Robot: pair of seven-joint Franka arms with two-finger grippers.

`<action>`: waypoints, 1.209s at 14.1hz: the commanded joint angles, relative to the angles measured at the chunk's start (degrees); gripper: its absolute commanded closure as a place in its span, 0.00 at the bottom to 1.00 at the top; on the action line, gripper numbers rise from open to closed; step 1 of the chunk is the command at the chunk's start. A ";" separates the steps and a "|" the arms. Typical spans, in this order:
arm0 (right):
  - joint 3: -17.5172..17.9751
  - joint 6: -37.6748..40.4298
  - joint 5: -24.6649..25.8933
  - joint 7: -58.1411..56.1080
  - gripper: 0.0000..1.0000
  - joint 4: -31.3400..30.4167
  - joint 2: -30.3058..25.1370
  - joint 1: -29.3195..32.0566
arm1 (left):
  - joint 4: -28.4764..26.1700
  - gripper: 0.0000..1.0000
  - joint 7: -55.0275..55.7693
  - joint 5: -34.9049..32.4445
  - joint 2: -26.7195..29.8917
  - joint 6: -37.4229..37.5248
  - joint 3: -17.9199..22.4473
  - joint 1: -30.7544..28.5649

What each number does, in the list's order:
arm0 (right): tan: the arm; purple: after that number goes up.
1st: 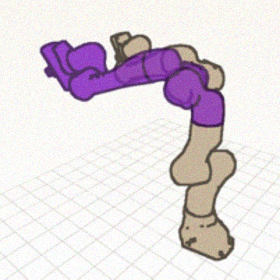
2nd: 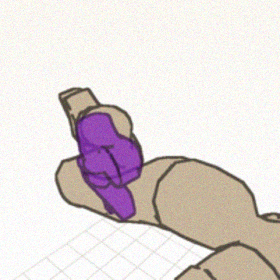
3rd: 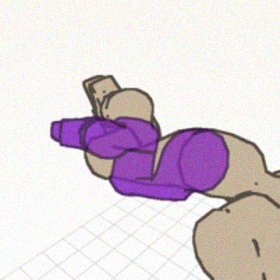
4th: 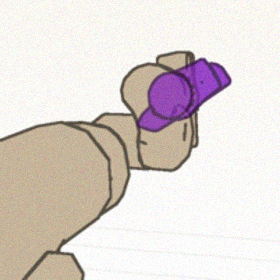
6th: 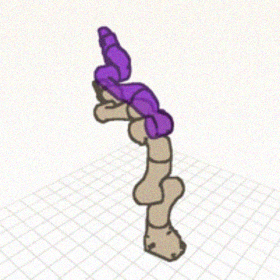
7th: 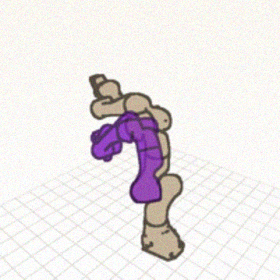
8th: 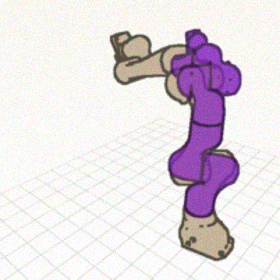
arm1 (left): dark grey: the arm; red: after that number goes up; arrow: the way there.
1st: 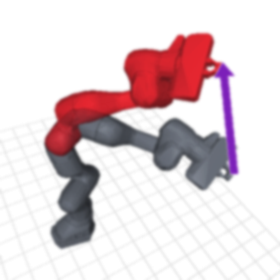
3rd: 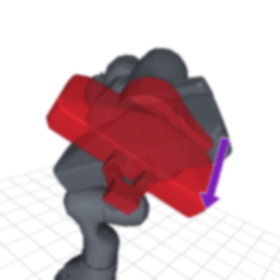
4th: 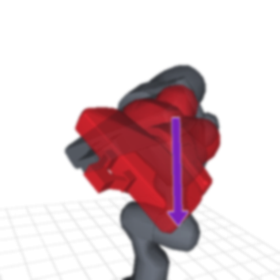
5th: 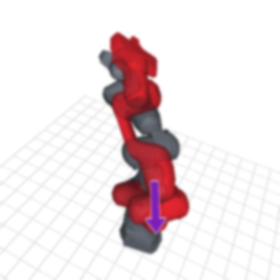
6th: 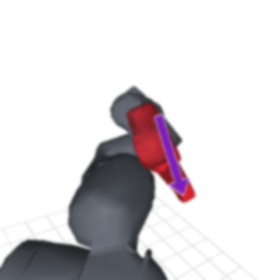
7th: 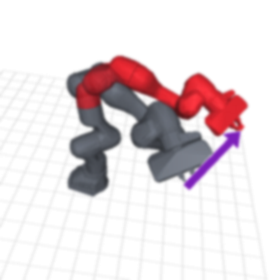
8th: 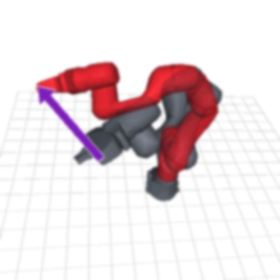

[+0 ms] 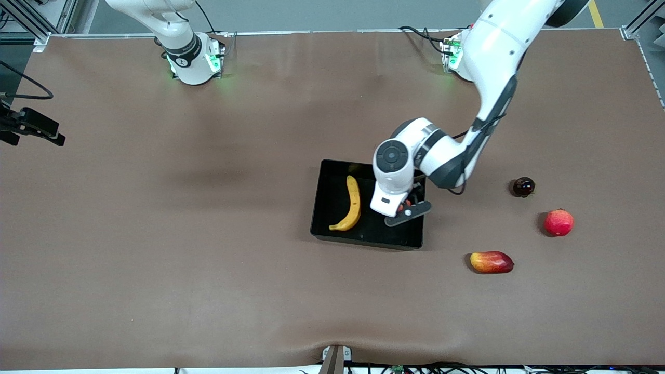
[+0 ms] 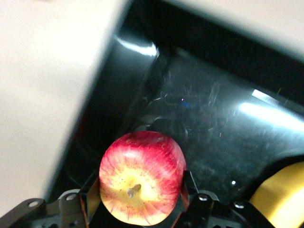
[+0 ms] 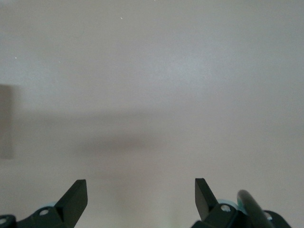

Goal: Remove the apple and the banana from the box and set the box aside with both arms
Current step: 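Lower the left gripper and grasp the small red-yellow apple, then lift the apple out of the tray toward the red apple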

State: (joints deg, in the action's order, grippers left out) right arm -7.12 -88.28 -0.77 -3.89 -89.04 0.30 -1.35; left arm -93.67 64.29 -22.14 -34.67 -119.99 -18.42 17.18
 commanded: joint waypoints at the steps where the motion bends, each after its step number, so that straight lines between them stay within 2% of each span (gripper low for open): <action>1: 0.80 0.74 0.16 -0.51 0.00 1.15 0.49 1.00 | 1.11 1.00 -6.87 4.19 7.93 6.06 -0.30 -3.02; 3: 0.80 0.74 0.07 -0.42 0.00 1.15 0.49 1.09 | 2.00 1.00 -8.82 5.61 11.19 6.87 -0.30 -6.79; 5: 0.80 0.74 0.07 -0.42 0.00 1.15 0.49 0.91 | 1.22 1.00 -15.99 5.79 13.21 8.27 -0.22 -11.36; 6: 0.80 0.74 0.07 -0.42 0.00 1.15 0.49 0.91 | 0.17 1.00 -19.95 5.79 13.31 10.54 -0.21 -14.17; 8: 0.80 0.74 0.07 -0.42 0.00 1.15 0.49 0.91 | -3.08 1.00 -24.54 5.09 12.27 10.39 -0.13 -19.79; 11: 0.80 1.00 0.07 -0.33 0.00 1.15 0.58 1.09 | -9.83 1.00 -24.91 2.47 9.37 2.87 -0.04 -25.16; 13: 0.80 1.00 0.07 -0.33 0.00 1.15 0.58 1.18 | -14.59 1.00 -24.91 1.84 8.40 -2.60 0.14 -26.76; 17: 0.80 1.00 -0.02 -0.16 0.00 1.15 0.58 1.17 | -15.22 1.00 -24.91 1.22 4.53 -5.51 0.05 -28.35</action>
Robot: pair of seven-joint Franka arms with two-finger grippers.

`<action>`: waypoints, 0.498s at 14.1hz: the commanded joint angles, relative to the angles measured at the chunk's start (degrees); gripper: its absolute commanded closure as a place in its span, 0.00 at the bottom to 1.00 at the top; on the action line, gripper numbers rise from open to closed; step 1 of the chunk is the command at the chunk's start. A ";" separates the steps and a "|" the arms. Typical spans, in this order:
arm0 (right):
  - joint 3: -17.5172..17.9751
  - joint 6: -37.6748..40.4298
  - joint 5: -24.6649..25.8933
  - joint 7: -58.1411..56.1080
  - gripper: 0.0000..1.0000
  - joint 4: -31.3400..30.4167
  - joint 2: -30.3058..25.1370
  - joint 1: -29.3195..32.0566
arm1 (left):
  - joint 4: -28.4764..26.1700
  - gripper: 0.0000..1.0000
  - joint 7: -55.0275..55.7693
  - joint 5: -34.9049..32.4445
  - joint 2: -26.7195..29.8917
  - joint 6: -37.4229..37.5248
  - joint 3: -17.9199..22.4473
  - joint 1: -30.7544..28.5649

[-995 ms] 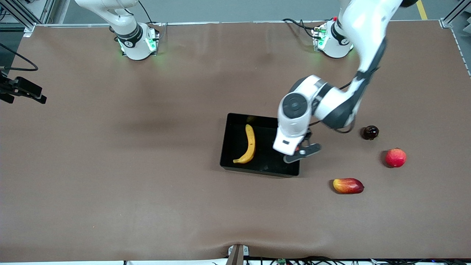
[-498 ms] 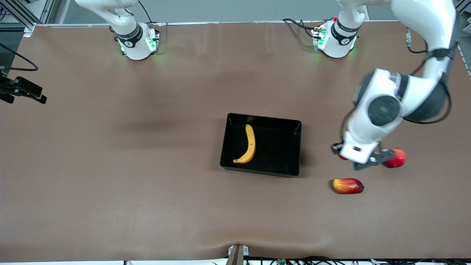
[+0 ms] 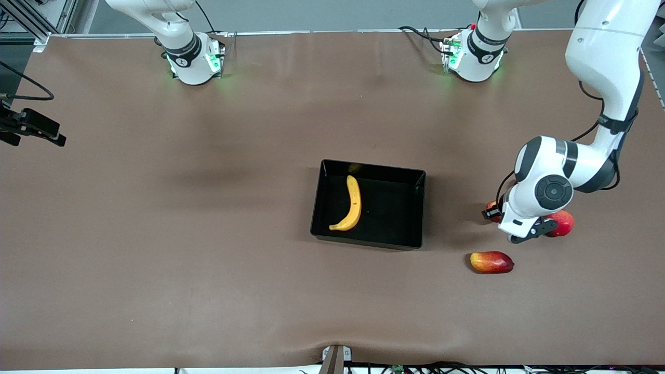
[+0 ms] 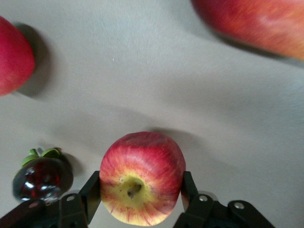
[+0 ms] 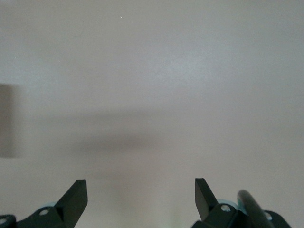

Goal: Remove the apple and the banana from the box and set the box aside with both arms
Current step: 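Lift the apple out of the tray toward the red apple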

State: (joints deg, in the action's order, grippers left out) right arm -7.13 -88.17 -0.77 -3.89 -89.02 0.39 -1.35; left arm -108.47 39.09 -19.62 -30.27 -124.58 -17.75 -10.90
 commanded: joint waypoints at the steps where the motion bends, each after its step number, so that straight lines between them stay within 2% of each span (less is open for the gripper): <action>1: 0.80 0.90 -0.02 -0.16 0.00 1.05 0.49 1.09 | -0.17 0.99 0.37 -1.38 -0.23 -1.27 -0.62 0.00; 2: 0.80 0.90 -0.02 -0.24 0.00 1.13 0.57 1.09 | 0.45 0.78 0.37 -1.47 -0.67 -1.37 -0.62 -0.17; 3: 0.80 0.90 -0.02 -0.16 0.00 1.05 0.75 0.91 | 1.50 0.33 0.63 -1.47 -1.19 -1.37 -0.62 0.18; 4: 0.80 0.90 -0.02 -0.16 0.00 1.05 0.75 0.91 | 2.20 0.00 1.07 -1.47 -1.11 -1.02 -0.62 0.44; 7: 0.80 0.90 -0.02 -0.07 0.00 1.13 0.75 0.82 | 3.70 0.00 1.34 -1.29 1.69 1.25 -2.98 0.79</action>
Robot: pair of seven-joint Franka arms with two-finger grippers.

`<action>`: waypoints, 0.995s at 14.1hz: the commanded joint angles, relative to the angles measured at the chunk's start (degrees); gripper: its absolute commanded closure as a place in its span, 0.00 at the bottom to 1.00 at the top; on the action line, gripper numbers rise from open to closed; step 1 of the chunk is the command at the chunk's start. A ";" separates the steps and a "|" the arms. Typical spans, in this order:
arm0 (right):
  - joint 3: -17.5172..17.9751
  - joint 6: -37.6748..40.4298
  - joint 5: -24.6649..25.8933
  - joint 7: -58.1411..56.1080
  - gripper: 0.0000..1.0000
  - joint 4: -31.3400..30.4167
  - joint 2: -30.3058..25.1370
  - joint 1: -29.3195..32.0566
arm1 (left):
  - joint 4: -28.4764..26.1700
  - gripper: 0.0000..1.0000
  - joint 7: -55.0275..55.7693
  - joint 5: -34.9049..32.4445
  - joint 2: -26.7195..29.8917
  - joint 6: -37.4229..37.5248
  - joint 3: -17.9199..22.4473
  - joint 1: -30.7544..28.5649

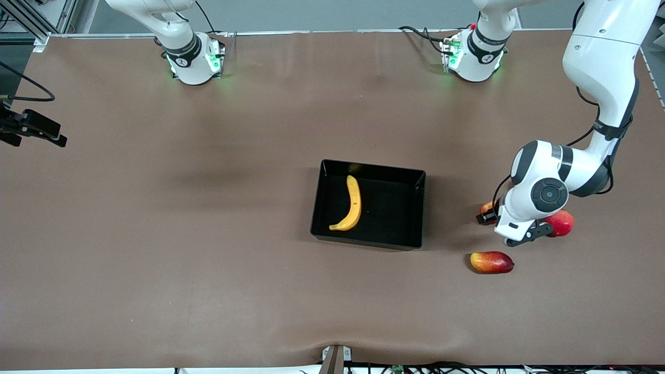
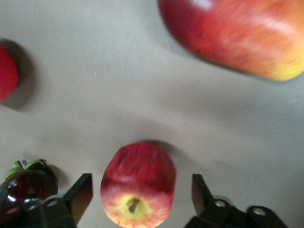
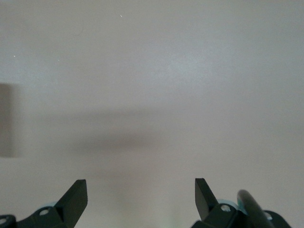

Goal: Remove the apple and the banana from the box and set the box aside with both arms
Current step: 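Lower the apple beside the red apple and open the left gripper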

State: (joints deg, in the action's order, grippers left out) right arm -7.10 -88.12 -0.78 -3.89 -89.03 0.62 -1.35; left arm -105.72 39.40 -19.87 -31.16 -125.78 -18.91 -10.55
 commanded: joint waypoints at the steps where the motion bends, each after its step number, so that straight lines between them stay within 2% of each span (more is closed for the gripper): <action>1: 0.77 0.85 -0.01 -0.16 0.00 1.14 0.52 0.82 | 1.39 0.00 1.12 -1.05 3.90 3.86 -3.40 0.44; 5: 0.77 0.85 -0.01 -0.25 0.00 1.05 0.52 0.91 | 7.70 0.00 4.71 -0.35 5.24 12.02 -11.39 0.70; 7: 0.77 0.85 -0.01 -0.25 0.00 1.14 0.52 0.91 | 8.95 0.00 9.36 -0.44 5.06 13.10 -14.65 2.45; 9: 0.77 0.85 0.07 -0.42 0.00 1.14 0.52 0.47 | 10.26 0.00 11.39 -0.44 4.45 13.10 -15.37 7.09; 14: 0.77 0.76 0.33 -0.68 0.00 1.14 0.70 1.09 | 18.60 0.00 17.02 -1.75 -4.33 12.49 -14.93 21.77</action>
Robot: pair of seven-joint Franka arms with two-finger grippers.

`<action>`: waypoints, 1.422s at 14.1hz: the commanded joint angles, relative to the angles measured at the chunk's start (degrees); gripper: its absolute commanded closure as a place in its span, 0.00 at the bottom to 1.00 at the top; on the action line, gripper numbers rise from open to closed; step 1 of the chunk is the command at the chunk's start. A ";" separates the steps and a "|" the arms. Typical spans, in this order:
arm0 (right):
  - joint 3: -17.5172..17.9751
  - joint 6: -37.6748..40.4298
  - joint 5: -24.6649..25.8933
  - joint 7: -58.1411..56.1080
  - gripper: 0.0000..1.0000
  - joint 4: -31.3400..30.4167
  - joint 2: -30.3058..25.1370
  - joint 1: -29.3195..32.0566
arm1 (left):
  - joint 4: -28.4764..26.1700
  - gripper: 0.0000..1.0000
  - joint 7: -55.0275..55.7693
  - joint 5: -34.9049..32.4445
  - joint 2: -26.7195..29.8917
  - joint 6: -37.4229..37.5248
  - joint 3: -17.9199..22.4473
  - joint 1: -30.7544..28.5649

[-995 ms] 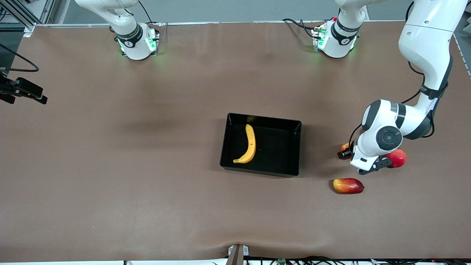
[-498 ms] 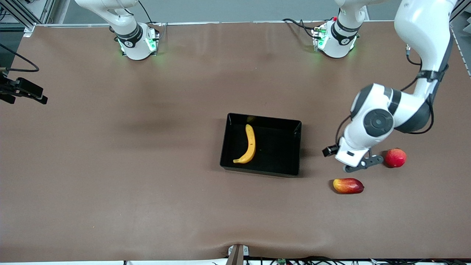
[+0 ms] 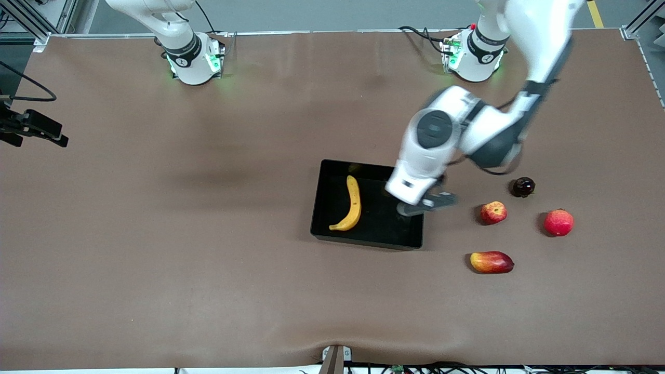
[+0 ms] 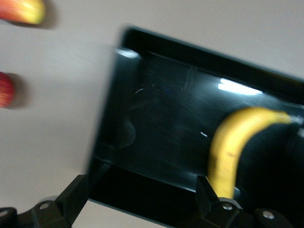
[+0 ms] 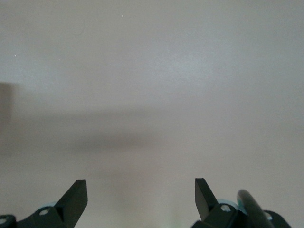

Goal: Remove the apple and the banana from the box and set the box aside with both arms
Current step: 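Move the left gripper into the tray and grasp the banana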

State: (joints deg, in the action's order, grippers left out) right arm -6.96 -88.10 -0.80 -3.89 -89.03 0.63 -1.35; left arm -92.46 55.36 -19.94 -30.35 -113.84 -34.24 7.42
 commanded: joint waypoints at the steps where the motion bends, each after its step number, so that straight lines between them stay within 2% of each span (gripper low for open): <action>1: 0.63 0.48 0.71 -0.59 0.00 1.14 0.68 0.82 | 6.75 0.00 1.59 -2.73 -6.90 0.38 0.49 5.83; 4: 0.63 0.04 0.98 -0.59 0.00 1.14 1.30 0.90 | 8.79 0.00 2.30 -7.30 -12.09 -2.24 1.36 9.97; 8: 0.63 0.12 0.27 -0.42 0.00 1.58 3.23 1.26 | 8.79 0.00 2.56 -7.31 -16.05 -9.97 5.14 13.40; 11: 0.63 -0.14 0.54 -0.50 0.00 1.58 4.54 1.26 | 8.79 0.00 2.48 -7.48 -19.21 -15.34 5.76 13.93; 14: 0.45 -2.15 1.33 -0.51 0.00 1.58 7.09 2.13 | 8.79 0.00 1.95 -7.40 -21.33 -19.83 9.44 17.08; 15: 0.54 -2.86 1.24 -0.51 0.00 1.49 9.01 3.01 | 8.87 0.17 2.04 -7.22 -21.68 -20.10 10.76 18.05; 16: 0.54 -2.87 1.41 -0.42 0.00 1.58 10.86 2.93 | 8.96 0.40 2.30 -7.22 -22.64 -21.06 11.21 18.93; 18: 0.54 -3.30 0.72 -0.33 0.00 1.58 12.10 3.19 | 9.05 1.00 2.13 -7.40 -22.65 -21.68 11.48 19.47; 20: 0.45 -6.88 1.33 -0.42 0.00 1.49 14.47 3.45 | 9.05 1.00 1.95 -7.48 -21.34 -21.25 11.48 19.30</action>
State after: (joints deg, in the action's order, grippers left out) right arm -7.28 -93.36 -0.55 -3.90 -89.06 13.10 0.98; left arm -84.31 57.15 -26.13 -51.52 -134.45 -23.63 25.87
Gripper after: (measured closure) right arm 0.000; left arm 0.489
